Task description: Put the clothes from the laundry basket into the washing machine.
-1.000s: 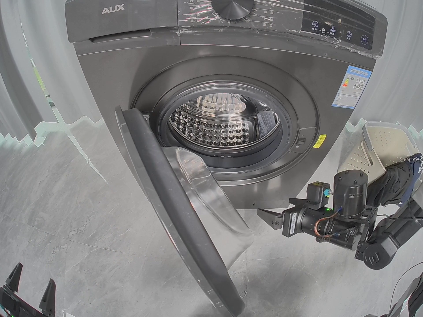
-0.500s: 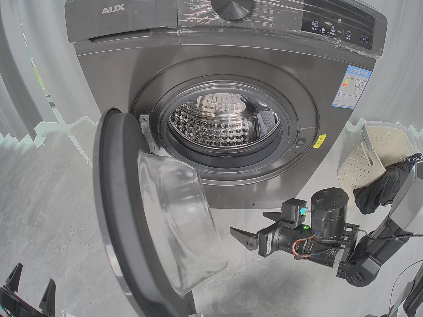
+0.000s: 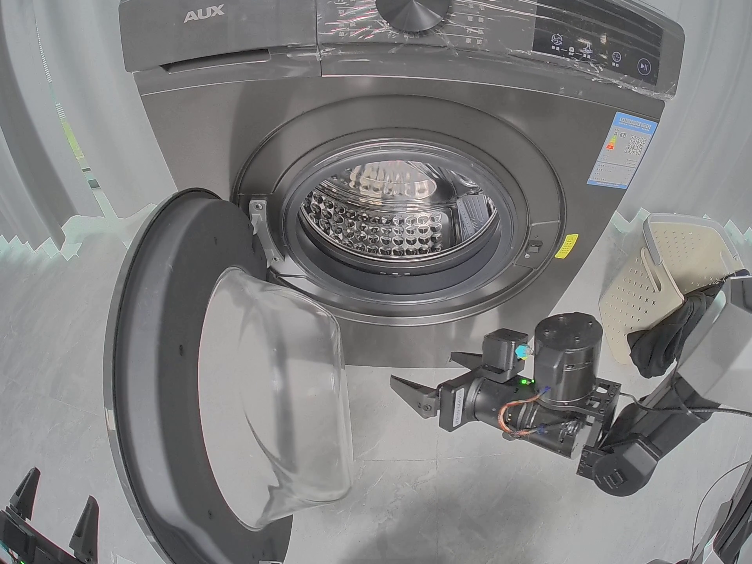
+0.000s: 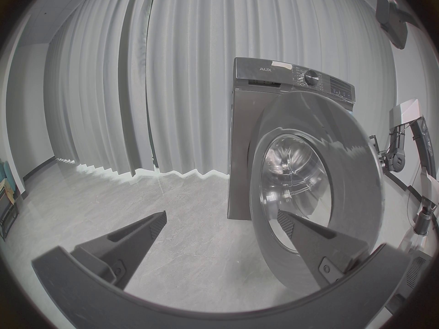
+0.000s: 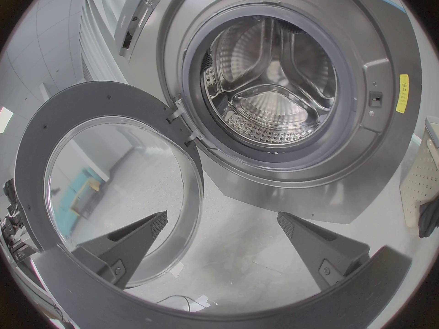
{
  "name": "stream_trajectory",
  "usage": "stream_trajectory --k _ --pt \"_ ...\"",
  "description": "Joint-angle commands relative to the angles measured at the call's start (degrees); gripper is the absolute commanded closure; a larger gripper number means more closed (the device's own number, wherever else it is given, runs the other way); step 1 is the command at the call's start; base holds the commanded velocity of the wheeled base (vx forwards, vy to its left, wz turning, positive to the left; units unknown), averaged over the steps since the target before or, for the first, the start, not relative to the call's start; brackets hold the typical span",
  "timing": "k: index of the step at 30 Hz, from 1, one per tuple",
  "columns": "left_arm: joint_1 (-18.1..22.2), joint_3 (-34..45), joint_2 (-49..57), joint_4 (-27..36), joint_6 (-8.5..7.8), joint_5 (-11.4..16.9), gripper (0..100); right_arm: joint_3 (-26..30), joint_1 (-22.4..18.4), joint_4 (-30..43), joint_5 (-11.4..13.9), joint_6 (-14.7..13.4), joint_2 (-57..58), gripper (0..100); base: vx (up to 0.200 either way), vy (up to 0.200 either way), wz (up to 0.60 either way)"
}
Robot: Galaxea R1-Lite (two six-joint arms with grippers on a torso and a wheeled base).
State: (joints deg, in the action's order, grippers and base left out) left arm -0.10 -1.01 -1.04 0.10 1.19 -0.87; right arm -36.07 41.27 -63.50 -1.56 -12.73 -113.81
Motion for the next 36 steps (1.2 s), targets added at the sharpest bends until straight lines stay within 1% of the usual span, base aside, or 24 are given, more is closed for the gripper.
stream_trajectory --k 1,12,16,22,30,31,34,36 --pt "0.0 0.9 0.9 0.0 -0.05 0.0 0 -6.1 1.5 0.2 0.1 0.1 -6.2 0 0.0 0.0 0.0" --pt "0.0 0.9 0.9 0.0 -0.14 0.0 0 -13.0 6.3 -1.7 0.1 -0.1 -14.6 0 0.0 0.0 0.0" --pt "0.0 0.9 0.9 0.0 -0.14 0.0 0 -13.9 6.2 -2.9 -0.1 -0.1 -15.6 0 0.0 0.0 0.0" --pt "0.0 0.9 0.9 0.0 -0.23 0.0 0 -14.6 5.0 -2.0 0.0 0.1 -14.8 0 -0.2 0.0 0.0" --pt "0.0 0.9 0.9 -0.1 -0.23 0.0 0 -17.5 5.0 -1.8 0.8 0.2 -15.4 0 0.0 0.0 0.0" --pt "0.0 0.9 0.9 -0.1 -0.23 0.0 0 -18.9 5.0 -1.7 0.8 0.2 -15.7 0 0.0 0.0 0.0" --pt "0.0 0.9 0.9 -0.1 -0.14 0.0 0 -20.5 4.8 -1.0 0.8 0.2 -16.7 0 0.0 0.0 0.0" --pt "0.0 0.9 0.9 0.0 -0.14 0.0 0 -21.2 4.7 -0.5 0.8 0.2 -17.0 0 -0.2 0.0 0.0"
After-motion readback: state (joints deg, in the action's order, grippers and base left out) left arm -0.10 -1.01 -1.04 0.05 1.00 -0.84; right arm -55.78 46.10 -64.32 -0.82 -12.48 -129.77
